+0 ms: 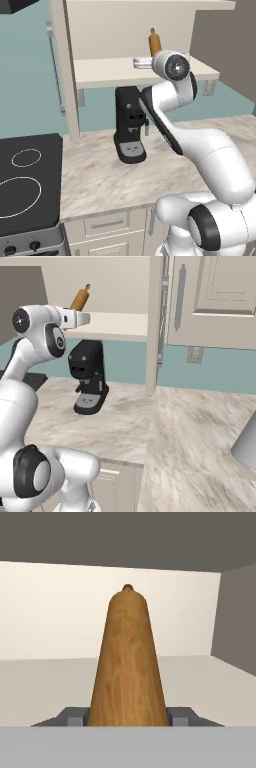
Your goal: Open the cabinet, retrieve the rolling pin, and place it next to the meat on the cutting board to prepare for tenderizing.
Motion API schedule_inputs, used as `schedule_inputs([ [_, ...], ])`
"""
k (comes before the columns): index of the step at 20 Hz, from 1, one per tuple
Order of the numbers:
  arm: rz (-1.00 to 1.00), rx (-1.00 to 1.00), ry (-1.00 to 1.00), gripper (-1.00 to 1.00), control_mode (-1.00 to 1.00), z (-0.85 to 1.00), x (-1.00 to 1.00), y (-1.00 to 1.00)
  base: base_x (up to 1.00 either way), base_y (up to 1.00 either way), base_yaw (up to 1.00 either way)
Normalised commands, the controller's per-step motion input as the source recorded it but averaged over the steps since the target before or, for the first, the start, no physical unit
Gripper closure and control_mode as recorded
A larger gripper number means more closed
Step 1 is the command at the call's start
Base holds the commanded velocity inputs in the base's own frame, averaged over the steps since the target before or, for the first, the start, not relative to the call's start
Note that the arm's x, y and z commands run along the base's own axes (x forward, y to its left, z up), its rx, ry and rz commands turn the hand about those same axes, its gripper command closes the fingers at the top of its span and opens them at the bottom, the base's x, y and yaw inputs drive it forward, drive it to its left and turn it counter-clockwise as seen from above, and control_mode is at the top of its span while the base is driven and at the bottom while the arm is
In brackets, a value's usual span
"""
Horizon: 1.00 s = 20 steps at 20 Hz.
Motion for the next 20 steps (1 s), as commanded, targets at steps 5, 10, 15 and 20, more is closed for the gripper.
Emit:
schedule_inputs([
  [5,0.0,0.01,0.0,1.0,-1.0,0.42,-0.74,0.0,0.0,0.0,0.0],
  [10,0.0,0.01,0.0,1.0,-1.0,0.06,-0.88,0.0,0.0,0.0,0.0],
  [15,0.0,0.01,0.0,1.0,-1.0,-0.07,-1.0,0.0,0.0,0.0,0.0],
  [20,0.0,0.04,0.0,1.0,-1.0,-0.13,-1.0,0.0,0.0,0.0,0.0],
])
